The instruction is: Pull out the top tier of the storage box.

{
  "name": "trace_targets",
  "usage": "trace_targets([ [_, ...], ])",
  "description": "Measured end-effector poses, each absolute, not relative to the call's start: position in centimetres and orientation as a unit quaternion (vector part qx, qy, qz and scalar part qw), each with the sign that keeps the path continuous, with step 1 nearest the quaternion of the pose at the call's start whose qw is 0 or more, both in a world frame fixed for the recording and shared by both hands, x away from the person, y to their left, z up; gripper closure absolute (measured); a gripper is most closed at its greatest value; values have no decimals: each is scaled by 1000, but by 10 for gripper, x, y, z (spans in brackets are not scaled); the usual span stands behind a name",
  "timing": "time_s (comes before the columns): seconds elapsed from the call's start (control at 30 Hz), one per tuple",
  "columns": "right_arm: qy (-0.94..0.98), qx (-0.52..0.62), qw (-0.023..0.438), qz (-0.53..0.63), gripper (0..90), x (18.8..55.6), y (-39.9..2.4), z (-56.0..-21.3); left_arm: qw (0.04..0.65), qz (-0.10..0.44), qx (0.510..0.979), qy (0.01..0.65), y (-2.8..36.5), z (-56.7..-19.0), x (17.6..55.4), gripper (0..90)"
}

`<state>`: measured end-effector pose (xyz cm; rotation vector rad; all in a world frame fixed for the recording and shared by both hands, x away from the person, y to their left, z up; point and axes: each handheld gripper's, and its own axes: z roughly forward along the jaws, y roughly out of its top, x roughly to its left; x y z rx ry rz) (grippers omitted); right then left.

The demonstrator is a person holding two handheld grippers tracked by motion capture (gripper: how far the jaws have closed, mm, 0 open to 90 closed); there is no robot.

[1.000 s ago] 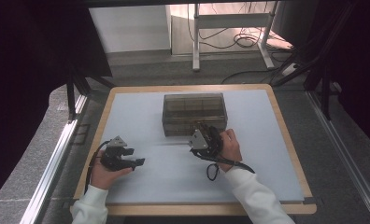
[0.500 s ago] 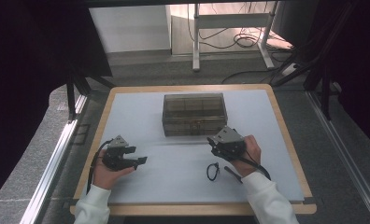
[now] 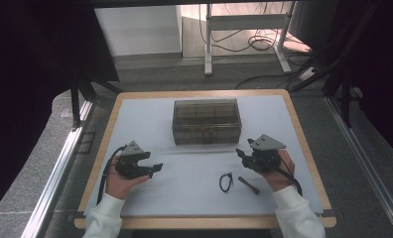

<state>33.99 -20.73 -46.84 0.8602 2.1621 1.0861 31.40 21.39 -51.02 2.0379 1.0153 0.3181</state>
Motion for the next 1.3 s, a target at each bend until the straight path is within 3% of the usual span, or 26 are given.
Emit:
trace_targets([
  [0.87,799,352,250,418,387,364,-225,-469,423,139,803,397,190,-491,340,324],
  [1.3,802,350,251,414,457,378,-219,-472,424,150,801,395,176,-490,356,378],
])
